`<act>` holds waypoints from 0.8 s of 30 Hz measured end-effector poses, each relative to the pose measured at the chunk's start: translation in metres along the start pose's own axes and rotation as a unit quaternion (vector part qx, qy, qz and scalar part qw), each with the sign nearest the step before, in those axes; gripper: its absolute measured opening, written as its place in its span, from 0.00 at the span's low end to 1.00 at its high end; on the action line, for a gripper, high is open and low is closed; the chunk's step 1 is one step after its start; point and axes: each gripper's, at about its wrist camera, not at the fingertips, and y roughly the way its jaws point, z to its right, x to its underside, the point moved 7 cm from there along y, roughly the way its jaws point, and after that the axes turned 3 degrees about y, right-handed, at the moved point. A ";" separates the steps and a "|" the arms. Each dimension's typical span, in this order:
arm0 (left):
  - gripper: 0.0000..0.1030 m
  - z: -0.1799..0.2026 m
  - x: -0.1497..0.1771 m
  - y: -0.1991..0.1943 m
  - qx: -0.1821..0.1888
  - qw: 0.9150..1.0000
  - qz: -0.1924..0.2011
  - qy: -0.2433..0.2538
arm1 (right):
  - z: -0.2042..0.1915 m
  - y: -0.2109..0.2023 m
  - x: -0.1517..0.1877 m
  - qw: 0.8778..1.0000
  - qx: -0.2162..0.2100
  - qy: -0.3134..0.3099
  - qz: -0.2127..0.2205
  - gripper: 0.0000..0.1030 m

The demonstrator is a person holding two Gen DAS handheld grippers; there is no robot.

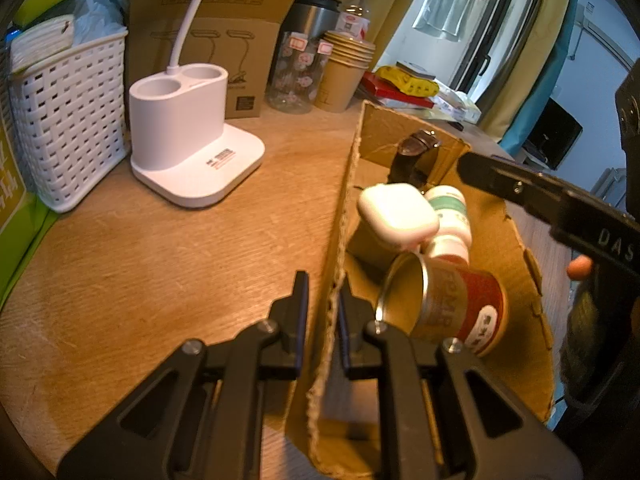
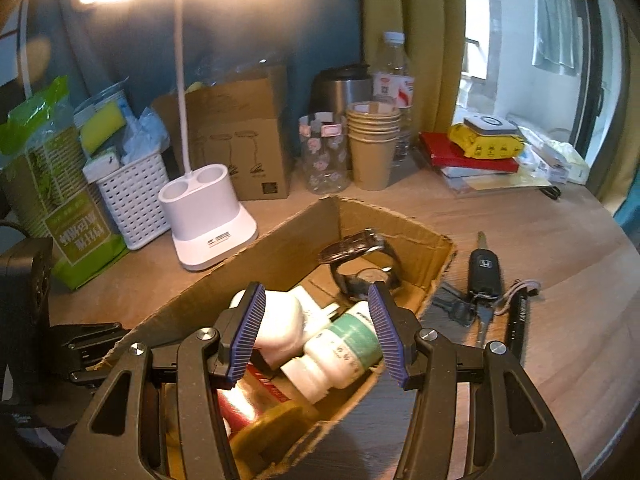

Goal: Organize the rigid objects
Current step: 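Carry the white earbud case into the box with the right tool and release, then move the right tool to the black flashlight and close on it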

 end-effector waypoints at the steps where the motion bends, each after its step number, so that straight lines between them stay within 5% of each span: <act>1: 0.13 0.000 0.000 0.000 0.000 1.000 0.000 0.000 | 0.003 -0.001 -0.001 1.000 0.002 0.003 0.001 0.55; 12: 0.13 0.000 0.000 0.000 0.001 1.000 0.000 0.000 | 0.063 -0.017 -0.001 0.996 0.063 0.055 0.023 0.55; 24: 0.13 0.000 0.000 0.000 0.001 1.000 0.000 0.000 | 0.145 -0.023 0.015 0.978 0.141 0.147 0.035 0.56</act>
